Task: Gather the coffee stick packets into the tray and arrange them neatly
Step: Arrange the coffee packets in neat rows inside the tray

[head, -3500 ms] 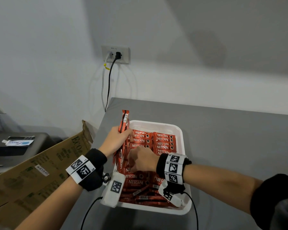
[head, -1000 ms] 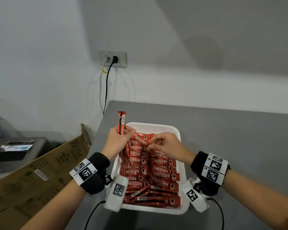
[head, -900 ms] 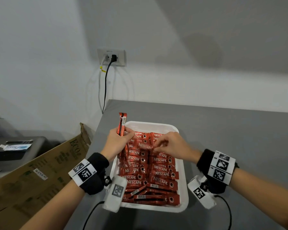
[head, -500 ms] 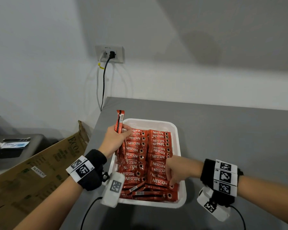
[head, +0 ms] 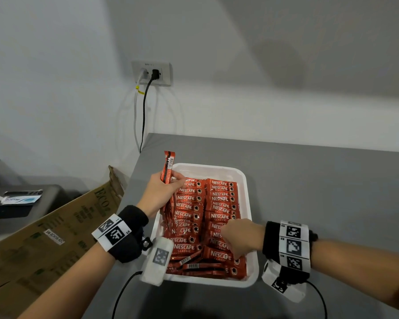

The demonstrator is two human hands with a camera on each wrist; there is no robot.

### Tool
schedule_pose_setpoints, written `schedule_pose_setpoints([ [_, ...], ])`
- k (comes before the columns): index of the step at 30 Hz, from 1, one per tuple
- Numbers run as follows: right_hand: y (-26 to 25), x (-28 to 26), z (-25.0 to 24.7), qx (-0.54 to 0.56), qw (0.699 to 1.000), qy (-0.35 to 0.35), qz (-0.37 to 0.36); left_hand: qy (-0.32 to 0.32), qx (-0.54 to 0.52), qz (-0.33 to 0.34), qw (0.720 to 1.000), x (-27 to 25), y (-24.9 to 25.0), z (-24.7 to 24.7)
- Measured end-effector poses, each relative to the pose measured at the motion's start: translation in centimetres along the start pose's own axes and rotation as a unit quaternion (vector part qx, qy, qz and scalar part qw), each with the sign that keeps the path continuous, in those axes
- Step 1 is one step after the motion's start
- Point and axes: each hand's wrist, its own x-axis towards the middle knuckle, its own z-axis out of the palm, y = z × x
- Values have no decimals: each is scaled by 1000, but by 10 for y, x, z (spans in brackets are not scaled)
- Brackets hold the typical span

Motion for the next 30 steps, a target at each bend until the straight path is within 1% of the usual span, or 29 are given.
schedule_pose_setpoints([
  [3, 1, -2, -2, 14, 1000, 7, 9, 2, 3, 3, 1000, 0, 0, -1],
  [4, 0, -2, -4, 17, 999, 29, 6, 4, 3, 4, 1000, 0, 0, -2],
  [6, -8, -1, -11, 33, 993, 110, -16, 7, 1, 2, 1000, 0, 0, -2],
  [7, -14, 1, -12, 52, 988, 142, -38, 7, 2, 0, 1000, 0, 0, -2],
  [8, -21, 4, -13, 71, 982, 158, -69, 8, 4, -1, 1000, 0, 0, -1],
  [10, -36, 12, -12, 84, 980, 139, -118, 7, 5, -2, 1000, -1, 2, 1],
  [12, -45, 19, -11, 67, 981, 122, -138, 6, 3, 0, 1000, -2, 3, 1],
  [15, -51, 25, -11, 41, 980, 124, -149, 7, 4, 3, 1000, -4, 5, -1],
  [20, -51, 28, -10, 55, 980, 119, -148, 9, 13, 1, 1000, -5, 4, -3],
  [22, -49, 29, -11, 71, 982, 106, -141, 8, 16, 0, 1000, -5, 4, -3],
  [24, -47, 30, -13, 98, 983, 76, -134, 7, 18, 2, 1000, -5, 4, -2],
  [27, -43, 30, -20, 160, 976, 39, -143, 4, 23, 3, 1000, -6, 5, -3],
  [30, -37, 27, -24, 222, 961, 62, -155, 7, 30, 5, 1000, -5, 5, -4],
])
